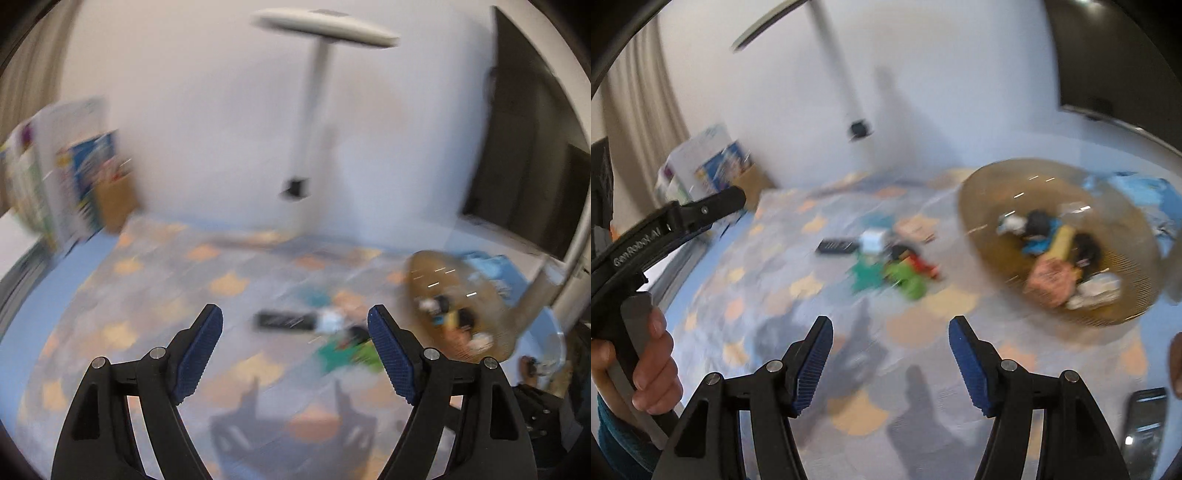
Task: Organize rigid objects
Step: 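Move both tools back toward the pile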
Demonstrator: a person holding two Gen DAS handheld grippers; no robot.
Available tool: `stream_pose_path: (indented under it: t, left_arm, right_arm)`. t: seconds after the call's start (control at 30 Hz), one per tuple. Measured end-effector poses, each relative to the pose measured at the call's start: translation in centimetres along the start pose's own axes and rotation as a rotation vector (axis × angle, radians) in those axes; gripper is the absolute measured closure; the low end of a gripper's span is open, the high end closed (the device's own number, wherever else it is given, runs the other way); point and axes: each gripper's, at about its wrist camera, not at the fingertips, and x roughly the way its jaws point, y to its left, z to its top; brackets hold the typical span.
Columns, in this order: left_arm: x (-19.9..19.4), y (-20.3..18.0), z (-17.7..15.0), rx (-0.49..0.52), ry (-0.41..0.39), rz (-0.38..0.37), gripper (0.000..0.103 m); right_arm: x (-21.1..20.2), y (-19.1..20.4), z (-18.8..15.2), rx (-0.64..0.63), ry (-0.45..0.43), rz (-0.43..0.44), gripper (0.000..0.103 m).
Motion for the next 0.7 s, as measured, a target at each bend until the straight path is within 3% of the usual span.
stream_pose_path:
  t: [0.2,0.33,0.53,0.7]
  left_arm:
    - [3.8,4.4,-5.8,-0.031,0.101,0.153,0.023]
    - [4.5,5.5,-7.1,-0.083,0.111,0.145,0.023]
    - [4.3,4.0,-7.5,0.003,0.098,0.152,0.023]
    - [4.6,4.3,-7.5,-0.01,0.11,0.135,0.023]
  right_arm:
    - [3.9,1.4,-3.4,-0.108,0.036,-0.04,0.039]
    - [5.0,0.8,-4.1,-0.116,0.057,-0.06,0.039]
    - [6.1,-0.8,-4.3,-0.039,0.084,-0.05,0.039]
    - [6.0,-1.4,-4.3,-0.003,0.086,-0.041,0.039]
